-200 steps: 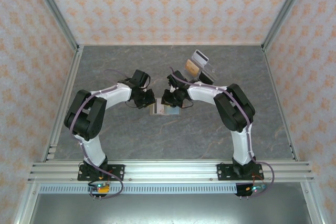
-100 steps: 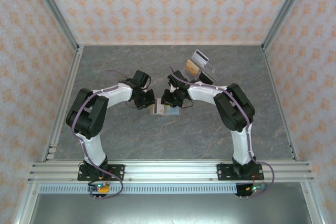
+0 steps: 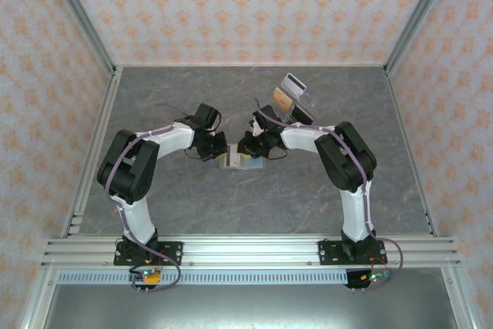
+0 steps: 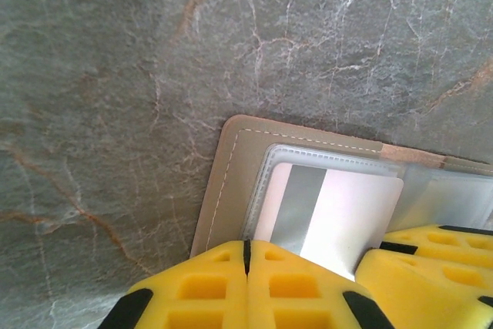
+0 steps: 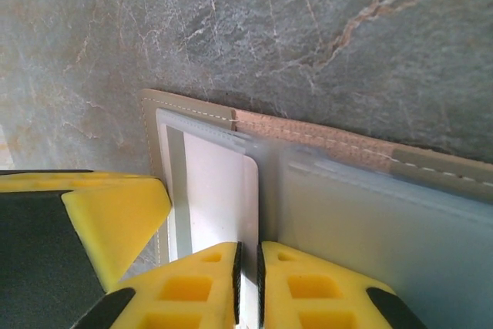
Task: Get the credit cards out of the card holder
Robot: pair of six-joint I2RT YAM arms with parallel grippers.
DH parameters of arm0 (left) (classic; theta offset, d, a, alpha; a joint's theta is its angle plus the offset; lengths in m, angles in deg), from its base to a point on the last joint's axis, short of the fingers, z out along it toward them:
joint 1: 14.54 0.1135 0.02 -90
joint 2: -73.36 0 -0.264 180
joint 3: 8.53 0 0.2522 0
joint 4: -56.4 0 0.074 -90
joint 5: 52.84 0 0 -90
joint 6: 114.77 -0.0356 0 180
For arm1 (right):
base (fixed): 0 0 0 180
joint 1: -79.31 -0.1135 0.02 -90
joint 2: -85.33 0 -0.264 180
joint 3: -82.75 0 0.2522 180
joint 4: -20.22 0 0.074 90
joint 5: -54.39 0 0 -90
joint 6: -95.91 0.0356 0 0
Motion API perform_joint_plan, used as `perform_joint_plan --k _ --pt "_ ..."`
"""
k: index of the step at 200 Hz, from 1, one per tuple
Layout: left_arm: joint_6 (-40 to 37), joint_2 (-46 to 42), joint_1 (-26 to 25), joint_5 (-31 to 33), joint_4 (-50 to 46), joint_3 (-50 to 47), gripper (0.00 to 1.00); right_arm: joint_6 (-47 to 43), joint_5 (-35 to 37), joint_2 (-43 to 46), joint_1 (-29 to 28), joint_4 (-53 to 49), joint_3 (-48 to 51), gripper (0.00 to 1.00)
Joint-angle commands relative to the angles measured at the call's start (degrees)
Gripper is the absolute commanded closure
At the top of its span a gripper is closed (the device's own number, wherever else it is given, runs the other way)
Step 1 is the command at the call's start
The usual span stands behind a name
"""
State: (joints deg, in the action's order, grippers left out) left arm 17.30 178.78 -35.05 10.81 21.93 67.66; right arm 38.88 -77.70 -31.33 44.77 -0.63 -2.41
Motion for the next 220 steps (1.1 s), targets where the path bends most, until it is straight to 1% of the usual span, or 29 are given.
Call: perform_joint_plan --k 1,21,48,75,159,220 --pt "0.39 1.89 0.17 2.24 -1.52 -1.79 1.00 0.53 -2.11 1.85 -0.11 4.68 1.66 0.85" --pt "0.35 1.98 0.36 2.22 -1.46 -1.95 1.00 0.30 -2.20 2.97 0.05 5.68 2.73 0.85" --pt "0.47 1.88 0.64 1.95 -0.85 -2.66 1.00 1.48 -4.43 4.59 0.38 10.81 5.51 0.85" --pt "0.56 2.06 0.87 1.20 -0.30 -2.98 1.00 1.83 -5.52 5.28 0.39 12.80 6.07 0.88" --pt "0.56 1.76 1.20 1.14 -0.43 -3.17 1.00 2.00 -3.02 6.21 1.25 11.76 7.50 0.94" --pt "0.59 1.10 1.24 0.69 -0.21 -3.46 0.99 -0.80 -0.19 6.11 1.78 5.37 7.40 0.95"
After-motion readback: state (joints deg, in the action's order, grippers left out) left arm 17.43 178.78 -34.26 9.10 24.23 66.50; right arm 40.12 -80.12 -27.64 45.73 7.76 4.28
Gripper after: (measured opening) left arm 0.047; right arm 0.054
